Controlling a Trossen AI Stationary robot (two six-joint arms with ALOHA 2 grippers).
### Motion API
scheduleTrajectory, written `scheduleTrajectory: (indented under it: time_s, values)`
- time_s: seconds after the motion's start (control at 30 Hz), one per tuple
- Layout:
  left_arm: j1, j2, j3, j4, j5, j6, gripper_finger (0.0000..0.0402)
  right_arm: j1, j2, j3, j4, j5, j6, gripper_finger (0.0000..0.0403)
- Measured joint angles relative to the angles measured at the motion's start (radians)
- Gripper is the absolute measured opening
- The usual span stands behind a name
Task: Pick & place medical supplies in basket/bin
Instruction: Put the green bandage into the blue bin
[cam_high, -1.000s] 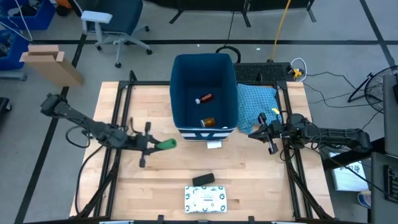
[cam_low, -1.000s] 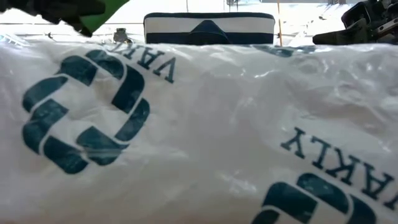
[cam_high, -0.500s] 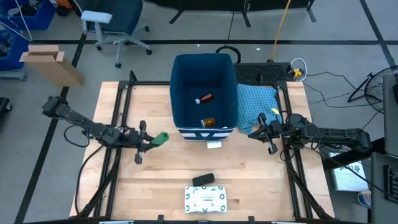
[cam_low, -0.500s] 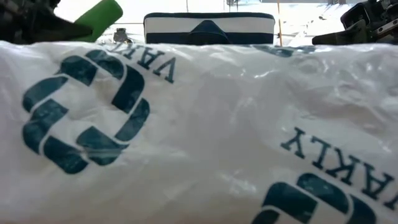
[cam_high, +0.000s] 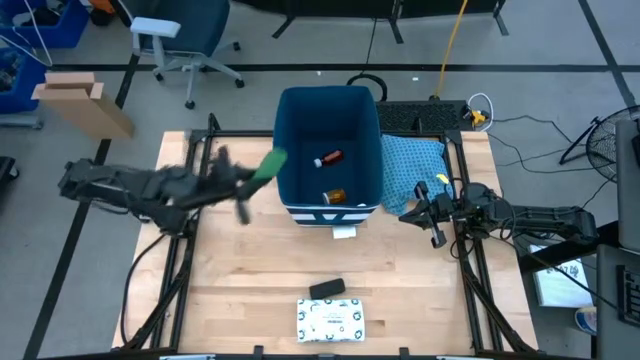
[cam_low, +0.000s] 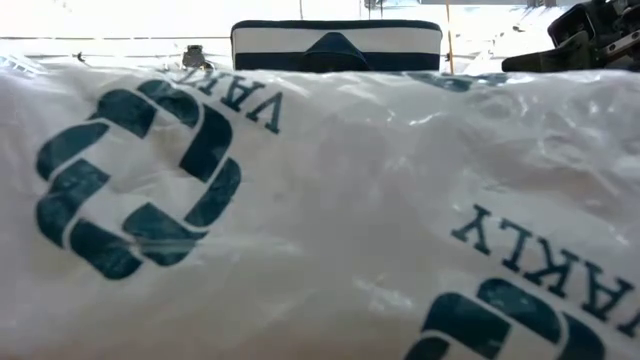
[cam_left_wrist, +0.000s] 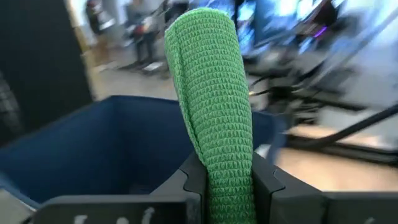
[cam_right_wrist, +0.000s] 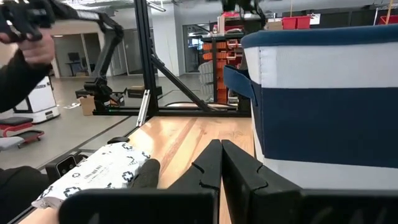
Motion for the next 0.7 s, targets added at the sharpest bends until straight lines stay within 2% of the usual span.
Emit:
scheduleTrajectory:
  time_s: [0.17,0.3,0.47,0.7]
  values:
    - [0.180,0.292,0.336,-0.240,0.077,0.087,0.0058,0.000,0.000,0.000,0.005,0.000,0.000,0.0000]
    - [0.304,0.512,0.525,-0.341,0.175,0.154,0.0058,0.000,0.000,0.000,0.005,0.000,0.000,0.0000]
    - [0.399,0.727,0.622,-0.343,0.290,0.197,0.0058,0.000,0.000,0.000,0.004,0.000,0.001,0.0000]
    - [0.430,0.934,0.623,-0.349,0.452,0.221,0.0058,0.000,0.000,0.000,-0.011,0.000,0.003,0.0000]
